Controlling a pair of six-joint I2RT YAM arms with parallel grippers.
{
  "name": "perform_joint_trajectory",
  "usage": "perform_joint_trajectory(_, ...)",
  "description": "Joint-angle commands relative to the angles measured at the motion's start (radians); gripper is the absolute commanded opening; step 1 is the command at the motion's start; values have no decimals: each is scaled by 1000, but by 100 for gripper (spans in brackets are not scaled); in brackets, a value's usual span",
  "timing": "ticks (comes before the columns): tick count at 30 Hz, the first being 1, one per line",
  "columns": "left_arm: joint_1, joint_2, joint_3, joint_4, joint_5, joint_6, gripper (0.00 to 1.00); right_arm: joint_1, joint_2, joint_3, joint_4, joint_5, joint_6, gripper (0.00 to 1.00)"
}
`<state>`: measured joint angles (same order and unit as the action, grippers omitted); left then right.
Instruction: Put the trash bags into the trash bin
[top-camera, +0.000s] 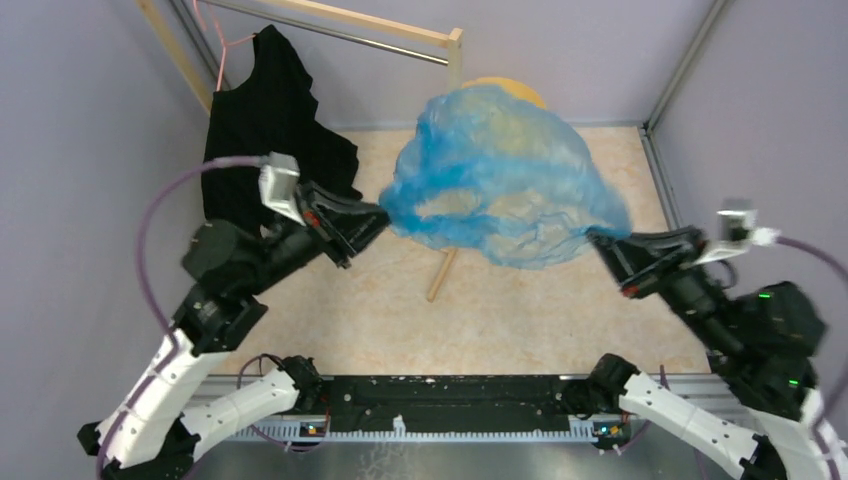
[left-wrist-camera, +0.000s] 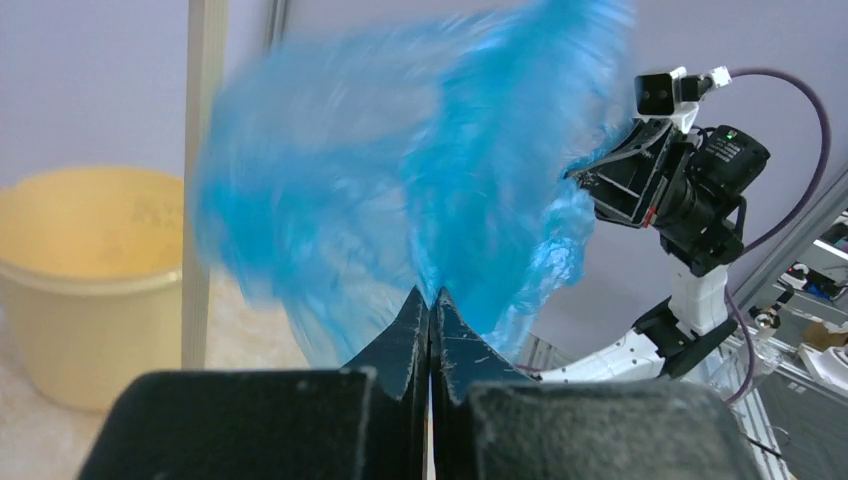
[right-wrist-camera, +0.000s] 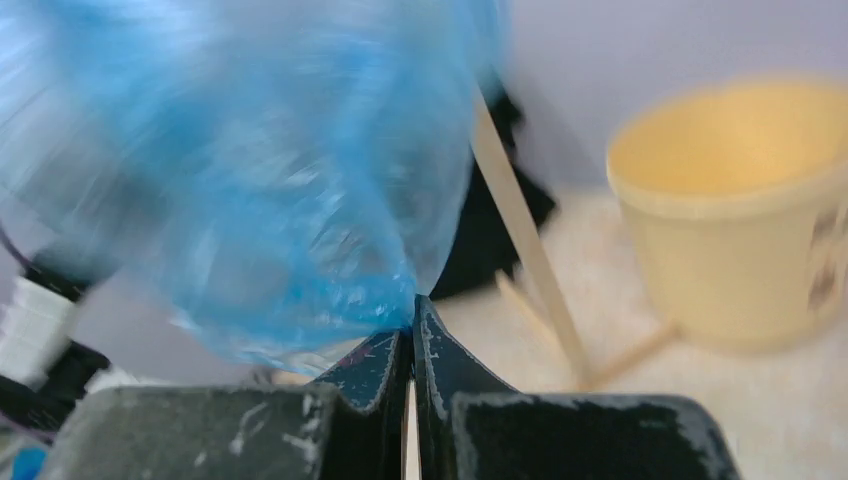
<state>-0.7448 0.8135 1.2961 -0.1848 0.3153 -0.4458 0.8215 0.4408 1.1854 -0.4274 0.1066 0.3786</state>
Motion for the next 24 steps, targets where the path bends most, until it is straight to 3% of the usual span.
perform_joint_trajectory(1, 2, 23, -379, -126, -88, -117, 0, -5, -33, -440, -170, -20, 175, 0)
perform_joint_trajectory(4, 2, -32, -539, -194, -173, -159, 0, -5, -148, -690, -85, -142, 335, 0)
perform_joint_trajectory(7, 2, -72, -541, -198, -191, -146, 0, -5, -225, -718, -37, -163, 364, 0)
perform_joint_trajectory(9, 2, -63, -457, -204, -172, -108, 0, -5, -195, -607, -60, -140, 291, 0)
perform_joint_trajectory(13, 2, -26, -203, -221, -76, -31, 0, -5, 0, -212, -163, -151, 126, 0)
perform_joint_trajectory(16, 2, -40, -63, -209, -59, 20, 0, -5, 68, -67, -178, -182, 71, 0)
perform_joint_trajectory(19, 2, -90, -93, -239, -189, 32, 0, -4, 14, -139, -131, -129, 73, 0)
perform_joint_trajectory(24, 2, -124, -292, -418, -353, -80, 0, -5, -63, -434, -136, -125, 209, 0)
